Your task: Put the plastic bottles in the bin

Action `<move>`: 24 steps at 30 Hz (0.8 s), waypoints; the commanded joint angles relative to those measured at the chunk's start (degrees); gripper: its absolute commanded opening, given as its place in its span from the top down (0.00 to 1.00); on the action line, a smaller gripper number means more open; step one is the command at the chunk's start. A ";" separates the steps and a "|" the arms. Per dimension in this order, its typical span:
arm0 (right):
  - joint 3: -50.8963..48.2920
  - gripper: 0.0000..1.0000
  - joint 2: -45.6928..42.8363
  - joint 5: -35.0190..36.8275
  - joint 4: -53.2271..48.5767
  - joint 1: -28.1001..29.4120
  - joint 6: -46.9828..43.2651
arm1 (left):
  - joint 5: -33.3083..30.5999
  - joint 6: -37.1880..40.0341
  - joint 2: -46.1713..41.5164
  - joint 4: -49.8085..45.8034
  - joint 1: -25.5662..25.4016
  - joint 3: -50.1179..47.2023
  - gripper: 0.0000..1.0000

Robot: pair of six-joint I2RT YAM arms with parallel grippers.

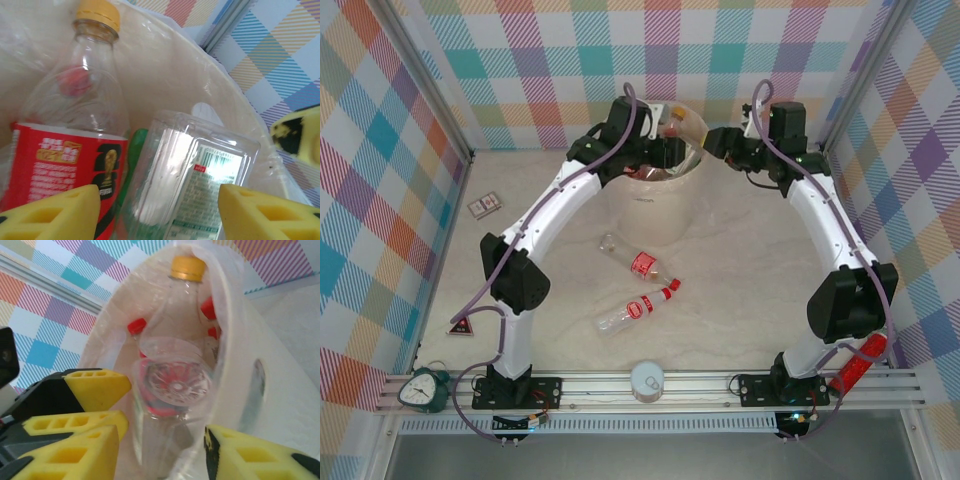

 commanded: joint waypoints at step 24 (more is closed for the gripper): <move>-2.15 0.28 -8.56 3.25 -8.10 0.32 -9.33 | -3.10 3.32 -45.29 -6.33 -7.59 -66.97 0.14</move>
